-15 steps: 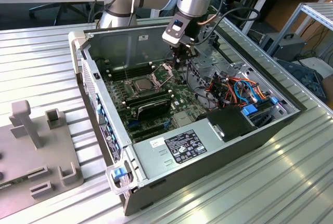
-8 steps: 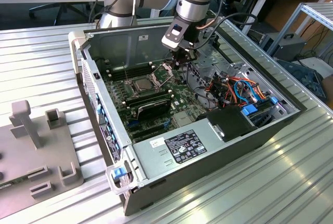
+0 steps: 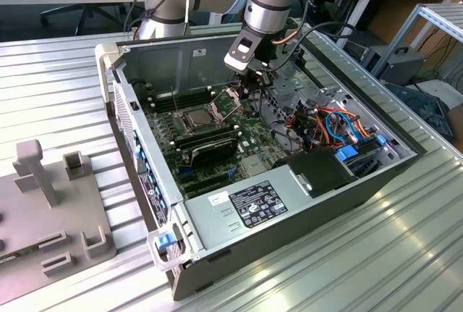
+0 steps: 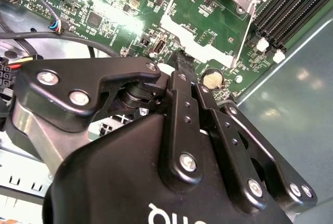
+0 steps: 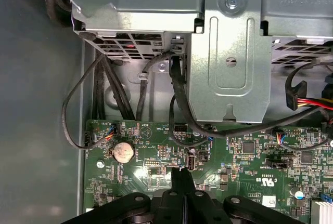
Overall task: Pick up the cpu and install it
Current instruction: 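Close the cpu cover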
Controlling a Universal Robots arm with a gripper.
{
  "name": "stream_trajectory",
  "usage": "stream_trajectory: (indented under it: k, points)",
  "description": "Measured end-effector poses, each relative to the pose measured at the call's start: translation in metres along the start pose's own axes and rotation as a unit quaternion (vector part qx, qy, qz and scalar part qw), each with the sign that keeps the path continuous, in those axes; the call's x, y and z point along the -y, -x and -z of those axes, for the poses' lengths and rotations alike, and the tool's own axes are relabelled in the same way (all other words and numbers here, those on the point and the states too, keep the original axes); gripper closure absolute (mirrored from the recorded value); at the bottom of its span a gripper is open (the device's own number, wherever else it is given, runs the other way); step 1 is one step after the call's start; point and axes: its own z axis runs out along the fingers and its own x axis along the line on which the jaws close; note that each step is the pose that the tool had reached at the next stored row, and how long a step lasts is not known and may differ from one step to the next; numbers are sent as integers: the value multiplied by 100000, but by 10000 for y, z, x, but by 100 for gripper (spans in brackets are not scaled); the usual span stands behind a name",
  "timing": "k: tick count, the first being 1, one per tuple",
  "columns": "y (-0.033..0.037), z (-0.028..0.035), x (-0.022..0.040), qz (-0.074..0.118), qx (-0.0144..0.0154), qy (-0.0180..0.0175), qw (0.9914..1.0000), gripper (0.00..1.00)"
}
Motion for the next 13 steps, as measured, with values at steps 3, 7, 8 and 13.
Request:
stream_trajectory:
  k: [3, 7, 8, 13]
  points:
    - [0, -1, 2, 3, -9, 2, 100000, 89]
    - [-1, -1, 36, 2, -7, 1, 100000, 89]
    - [-1, 0, 43, 1, -4, 2, 100000, 89]
    - [-3, 1, 100, 4, -2, 25, 100000, 89]
